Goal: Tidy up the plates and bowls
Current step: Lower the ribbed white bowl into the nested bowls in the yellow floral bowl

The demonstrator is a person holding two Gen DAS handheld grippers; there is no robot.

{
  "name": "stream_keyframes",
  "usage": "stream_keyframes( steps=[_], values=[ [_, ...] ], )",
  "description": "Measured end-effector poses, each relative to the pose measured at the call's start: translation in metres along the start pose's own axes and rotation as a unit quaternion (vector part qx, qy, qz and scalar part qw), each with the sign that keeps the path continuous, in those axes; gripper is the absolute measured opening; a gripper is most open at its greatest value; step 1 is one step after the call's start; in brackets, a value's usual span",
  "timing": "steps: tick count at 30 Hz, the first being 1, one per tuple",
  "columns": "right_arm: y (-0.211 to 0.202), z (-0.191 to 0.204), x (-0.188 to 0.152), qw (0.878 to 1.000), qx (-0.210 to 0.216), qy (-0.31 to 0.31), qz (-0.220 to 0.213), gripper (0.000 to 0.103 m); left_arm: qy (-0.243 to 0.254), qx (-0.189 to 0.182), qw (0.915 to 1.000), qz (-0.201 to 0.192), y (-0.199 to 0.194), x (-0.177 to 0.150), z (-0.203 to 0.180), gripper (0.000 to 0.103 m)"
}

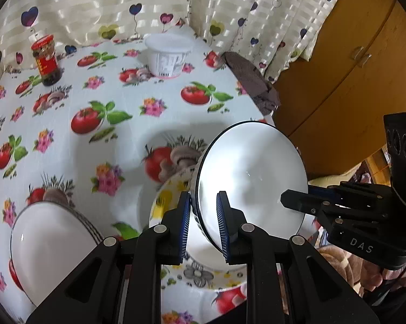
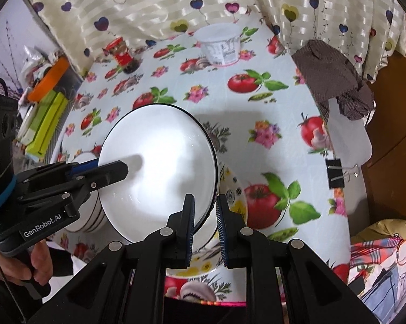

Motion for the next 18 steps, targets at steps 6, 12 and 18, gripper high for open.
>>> stream_keyframes(
  steps=[6, 12, 18],
  values=[
    [0.01, -0.001, -0.018, 1.0, -0.004, -0.003, 0.019, 0.016, -0.008, 0.0, 0.9997, 0.023, 0.008, -0.021, -0.001, 0.02],
    [0.02, -0.001, -0.028, 0.999, -0.008, -0.007, 0.038, 0.016, -0.006, 0.006, 0.9991, 0.041, 0.013, -0.033, -0.003, 0.02],
    [0.022, -0.002, -0.026, 0.999, -0.01, -0.008, 0.04, 0.016, -0.001, 0.007, 0.9986, 0.053, 0.019, -0.033, -0.003, 0.02]
  ],
)
Point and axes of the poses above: each gripper's, at about its wrist camera, not at the fingertips, and y roughly the way its jaws point, z to its left, x to its top, the point moved 4 cm from there along y, roughly the way its jaws point, and after that the axes turned 14 degrees about y, right-handed, at the moved point
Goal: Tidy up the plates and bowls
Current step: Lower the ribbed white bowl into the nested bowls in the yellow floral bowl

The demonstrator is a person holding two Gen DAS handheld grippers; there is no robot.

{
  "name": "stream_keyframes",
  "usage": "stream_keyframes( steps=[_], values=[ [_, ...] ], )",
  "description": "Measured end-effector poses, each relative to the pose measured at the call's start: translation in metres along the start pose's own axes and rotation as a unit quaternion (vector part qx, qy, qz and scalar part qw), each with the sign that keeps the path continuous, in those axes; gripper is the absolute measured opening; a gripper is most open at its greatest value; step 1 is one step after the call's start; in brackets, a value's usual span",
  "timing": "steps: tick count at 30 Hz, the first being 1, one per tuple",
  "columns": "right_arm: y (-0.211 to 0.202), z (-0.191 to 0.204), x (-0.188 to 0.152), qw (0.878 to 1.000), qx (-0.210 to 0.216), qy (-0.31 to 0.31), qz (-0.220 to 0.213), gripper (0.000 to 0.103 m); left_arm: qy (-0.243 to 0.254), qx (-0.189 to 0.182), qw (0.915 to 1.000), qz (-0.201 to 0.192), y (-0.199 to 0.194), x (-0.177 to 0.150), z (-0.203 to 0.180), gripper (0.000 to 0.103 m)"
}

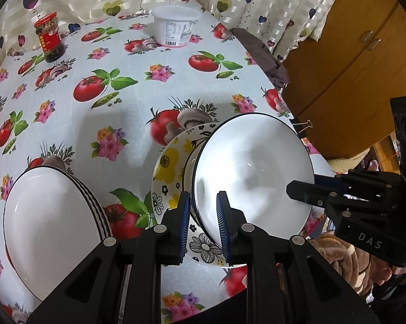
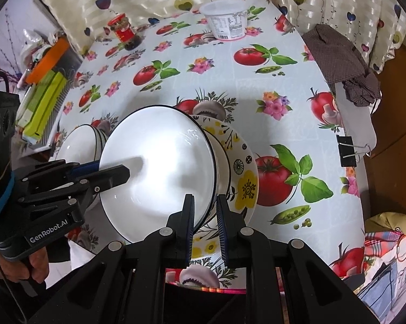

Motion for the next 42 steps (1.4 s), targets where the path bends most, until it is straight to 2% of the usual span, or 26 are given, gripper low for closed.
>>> stream_keyframes(
  steps=[14, 22, 27, 31, 33, 37, 39, 42],
  values=[
    [0.01, -0.006, 0.004, 1.0, -0.003, 0.003, -0.003, 0.018, -0.003, -0.018, 0.9997, -0.015, 0.007, -0.003, 0.004, 0.02],
    [0.007, -0.006, 0.001, 1.0, 0.001, -0.005, -0.022, 0.019, -0.012, -0.035, 0.9988, -0.031, 0.007, -0.007, 0.009, 0.022],
    [0.003, -0.006, 0.0, 0.999, 0.004, -0.008, -0.042, 0.018, -0.015, -0.03, 0.9974, -0.064, -0.005, -0.006, 0.011, 0.023],
    [0.006, -0.008, 0.0, 0.999, 0.001, -0.007, -0.039, 0.017, -0.016, -0.028, 0.9944, -0.1, -0.02, -0.002, 0.014, 0.023],
    [0.008, -0.009, -0.001, 0.999, -0.004, -0.008, -0.04, 0.01, -0.013, -0.026, 0.995, -0.095, -0.016, 0.0, 0.014, 0.022],
    [0.006, -0.009, 0.0, 0.999, -0.002, -0.012, -0.052, 0.009, -0.007, -0.02, 0.9963, -0.084, -0.003, -0.002, 0.012, 0.018],
    [0.001, -0.008, 0.001, 0.998, 0.0, -0.013, -0.06, 0.009, -0.012, -0.015, 0.9967, -0.079, 0.002, -0.004, 0.016, 0.009],
    [-0.003, -0.006, 0.003, 0.998, 0.002, -0.016, -0.066, 0.009, -0.017, -0.023, 0.9968, -0.074, 0.007, -0.007, 0.019, 0.009]
  ],
)
Point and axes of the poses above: each gripper's, at about its wrist camera, not at the fingertips, and y roughly the way its jaws point, z to its left, x to its top, the point moved 4 cm from there along y, roughly the way its jaws point, and after that the axes turned 14 degrees about y, right-handed, at the moved point
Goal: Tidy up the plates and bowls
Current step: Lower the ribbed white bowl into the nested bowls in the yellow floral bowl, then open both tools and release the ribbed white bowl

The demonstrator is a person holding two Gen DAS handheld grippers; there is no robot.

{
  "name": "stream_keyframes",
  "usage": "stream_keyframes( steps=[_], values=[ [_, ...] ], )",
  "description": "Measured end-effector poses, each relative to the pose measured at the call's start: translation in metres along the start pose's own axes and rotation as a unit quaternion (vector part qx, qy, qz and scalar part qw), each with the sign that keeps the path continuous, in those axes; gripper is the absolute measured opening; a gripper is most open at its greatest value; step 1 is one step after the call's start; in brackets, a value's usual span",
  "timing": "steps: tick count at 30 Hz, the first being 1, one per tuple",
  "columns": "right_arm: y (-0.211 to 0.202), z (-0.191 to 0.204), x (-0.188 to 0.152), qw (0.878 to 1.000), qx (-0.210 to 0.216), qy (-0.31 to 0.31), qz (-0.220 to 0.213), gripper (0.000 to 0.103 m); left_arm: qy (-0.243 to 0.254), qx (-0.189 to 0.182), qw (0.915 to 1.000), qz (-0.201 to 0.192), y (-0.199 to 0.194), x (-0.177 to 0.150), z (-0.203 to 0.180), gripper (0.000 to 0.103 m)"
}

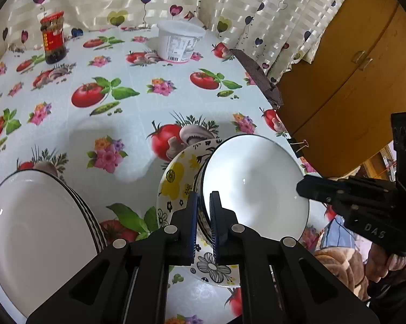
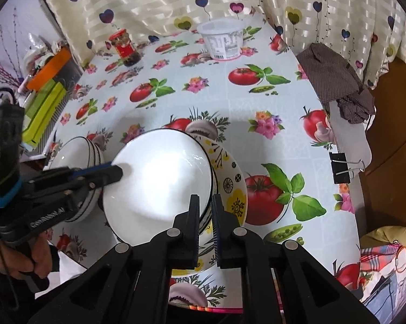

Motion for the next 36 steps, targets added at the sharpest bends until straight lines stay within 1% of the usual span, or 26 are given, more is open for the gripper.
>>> stream_keyframes(
  steps=[9, 13, 15, 16, 17, 18, 19, 20, 25, 29, 32, 33, 34, 36],
  values=[
    [0.005, -0.003, 0.002, 1.0, -0.001, 0.008, 0.011, 0.009, 0.01, 0.005, 0.9999, 0.002, -0.005, 0.003, -0.003, 0.009],
    [0.005, -0.003, 0.003, 1.0, 0.004, 0.009, 0.015, 0.009, 0.007, -0.002, 1.0, 0.003, -0.005, 0.003, -0.003, 0.009],
    [0.004, -0.006, 0.004, 1.0, 0.013, 0.019, 0.019, 0.01, 0.008, -0.005, 1.0, 0.0, -0.007, 0.002, -0.003, 0.01],
    [0.001, -0.007, 0.004, 1.0, 0.014, 0.019, 0.014, 0.01, 0.007, -0.008, 0.9999, -0.004, -0.008, 0.002, -0.002, 0.01],
    [-0.003, -0.008, 0.004, 1.0, 0.014, 0.016, 0.006, 0.016, 0.006, -0.012, 0.9999, -0.007, -0.011, 0.002, -0.002, 0.01],
    [-0.009, -0.009, 0.004, 1.0, 0.018, 0.017, -0.003, 0.027, 0.005, -0.013, 0.9998, -0.012, -0.014, 0.002, -0.002, 0.01],
    [-0.014, -0.01, 0.004, 1.0, 0.022, 0.016, -0.011, 0.032, 0.008, -0.011, 0.9997, -0.021, -0.019, 0.003, -0.003, 0.01],
    [-0.02, -0.01, 0.004, 0.999, 0.025, 0.015, -0.02, 0.035, 0.012, -0.004, 0.9992, -0.037, -0.027, 0.003, -0.004, 0.01],
    [-0.045, -0.014, -0.001, 0.997, 0.048, 0.015, -0.062, 0.035, 0.018, 0.016, 0.9963, -0.083, -0.054, 0.0, -0.006, 0.01],
    [-0.052, -0.021, -0.01, 0.994, 0.071, 0.028, -0.077, 0.035, 0.012, 0.026, 0.994, -0.106, -0.066, -0.019, -0.011, 0.01],
    [-0.056, -0.027, -0.015, 0.992, 0.074, 0.033, -0.097, 0.035, -0.002, 0.019, 0.9936, -0.111, -0.066, -0.035, -0.013, 0.01],
    [-0.055, -0.03, -0.017, 0.992, 0.072, 0.038, -0.098, 0.039, -0.007, 0.017, 0.9936, -0.111, -0.065, -0.041, -0.013, 0.01],
    [-0.054, -0.033, -0.017, 0.992, 0.072, 0.042, -0.097, 0.041, -0.013, 0.019, 0.9936, -0.11, -0.063, -0.046, -0.014, 0.01],
    [-0.05, -0.038, -0.019, 0.992, 0.073, 0.047, -0.095, 0.042, -0.021, 0.016, 0.9945, -0.101, -0.057, -0.054, -0.016, 0.01]
  ],
)
Point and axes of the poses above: each gripper's, at about its wrist camera, not at the fingertips, and y roughly the way its jaws point, z to its left, x to its top, the point moved 4 cm from there along y, roughly the way its jaws point, and after that the axes turned 14 degrees about y, right-handed, at the moved point
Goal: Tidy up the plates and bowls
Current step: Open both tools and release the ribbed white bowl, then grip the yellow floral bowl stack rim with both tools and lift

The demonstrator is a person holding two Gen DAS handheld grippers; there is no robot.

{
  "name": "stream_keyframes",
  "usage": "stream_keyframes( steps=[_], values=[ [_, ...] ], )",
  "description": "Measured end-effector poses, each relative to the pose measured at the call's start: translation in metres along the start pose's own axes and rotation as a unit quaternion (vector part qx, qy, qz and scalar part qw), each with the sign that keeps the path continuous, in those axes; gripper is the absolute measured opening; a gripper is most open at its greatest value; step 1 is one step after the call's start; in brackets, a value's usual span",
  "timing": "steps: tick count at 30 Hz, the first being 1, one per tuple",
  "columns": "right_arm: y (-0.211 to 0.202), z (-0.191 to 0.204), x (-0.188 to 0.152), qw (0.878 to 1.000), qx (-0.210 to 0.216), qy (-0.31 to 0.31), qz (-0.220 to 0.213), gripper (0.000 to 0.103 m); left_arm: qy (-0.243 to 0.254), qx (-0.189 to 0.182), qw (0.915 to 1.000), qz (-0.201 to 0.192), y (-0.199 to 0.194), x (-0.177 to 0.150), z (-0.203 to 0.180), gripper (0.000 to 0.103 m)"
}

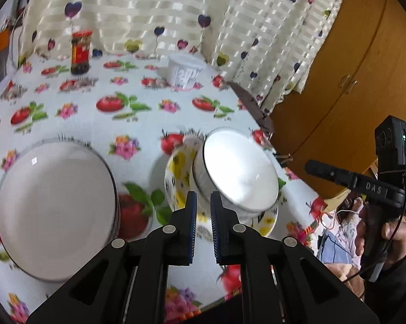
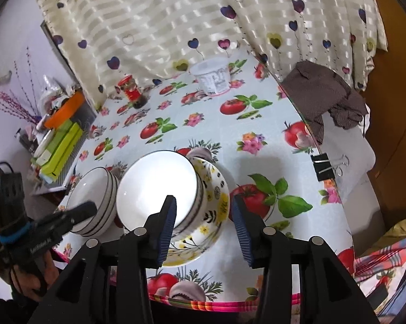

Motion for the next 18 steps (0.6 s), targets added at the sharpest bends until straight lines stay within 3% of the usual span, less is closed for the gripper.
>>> stream_keyframes(
  steps=[13, 18],
  values=[
    [0.024, -0.016, -0.009, 0.999, -0.008, 0.012, 0.043, 0.043, -0.048, -0.006, 0.9987, 0.016, 0.013, -0.019, 0.008, 0.011],
    [0.034, -0.022, -0.012, 0.998, -0.005, 0.02, 0.059, 0.055, -0.056, 0.001, 0.9982, 0.024, 0.019, -0.021, 0.009, 0.014]
  ],
)
Point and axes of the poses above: each gripper's, at about its wrist camera, not at the fingertips, and y roughly the way its jaws point, z to its left, x to its top, the point moved 4 cm from there along y, roughly the way its jaws point, and after that the axes turned 14 degrees about y, right-handed, at the moved point
